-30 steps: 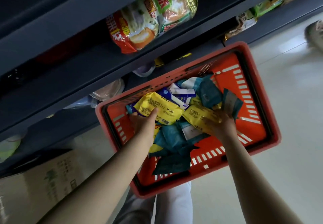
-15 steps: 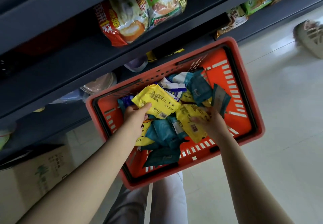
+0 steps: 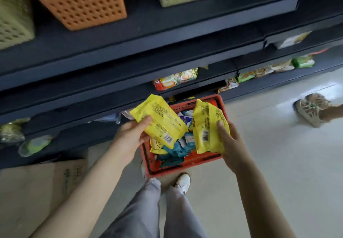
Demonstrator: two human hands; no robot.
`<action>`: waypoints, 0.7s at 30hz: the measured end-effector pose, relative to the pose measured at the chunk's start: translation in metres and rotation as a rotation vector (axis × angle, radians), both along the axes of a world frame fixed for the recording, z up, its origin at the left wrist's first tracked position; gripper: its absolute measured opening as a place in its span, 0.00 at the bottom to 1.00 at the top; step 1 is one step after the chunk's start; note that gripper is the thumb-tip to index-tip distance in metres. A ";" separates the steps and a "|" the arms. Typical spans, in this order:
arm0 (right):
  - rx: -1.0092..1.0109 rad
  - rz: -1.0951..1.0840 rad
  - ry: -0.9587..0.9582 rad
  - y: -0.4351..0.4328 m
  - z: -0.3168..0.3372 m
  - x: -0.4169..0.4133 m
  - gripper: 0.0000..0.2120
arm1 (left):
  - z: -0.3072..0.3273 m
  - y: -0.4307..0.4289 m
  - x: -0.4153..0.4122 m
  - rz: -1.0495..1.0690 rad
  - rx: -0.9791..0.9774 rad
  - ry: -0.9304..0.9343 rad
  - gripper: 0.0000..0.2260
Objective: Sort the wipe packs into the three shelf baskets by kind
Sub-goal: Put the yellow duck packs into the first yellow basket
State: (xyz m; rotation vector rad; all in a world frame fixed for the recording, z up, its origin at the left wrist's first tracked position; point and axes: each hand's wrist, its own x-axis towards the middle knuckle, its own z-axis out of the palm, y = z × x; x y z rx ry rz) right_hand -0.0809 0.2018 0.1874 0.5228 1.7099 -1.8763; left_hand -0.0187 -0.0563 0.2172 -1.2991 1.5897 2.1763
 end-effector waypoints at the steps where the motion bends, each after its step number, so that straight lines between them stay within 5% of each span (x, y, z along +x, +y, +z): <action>1: -0.003 0.021 0.037 -0.006 0.022 0.001 0.31 | 0.027 -0.004 0.006 0.031 0.009 0.041 0.08; 5: -0.085 0.150 0.178 -0.043 0.098 0.001 0.20 | 0.109 -0.025 0.035 0.127 0.008 0.197 0.13; 15: -0.322 0.341 0.282 -0.179 0.216 0.013 0.23 | 0.207 -0.128 0.090 0.171 -0.272 0.234 0.19; 21: -0.207 0.512 0.455 -0.296 0.242 0.046 0.21 | 0.238 -0.214 0.124 0.073 -0.307 0.345 0.18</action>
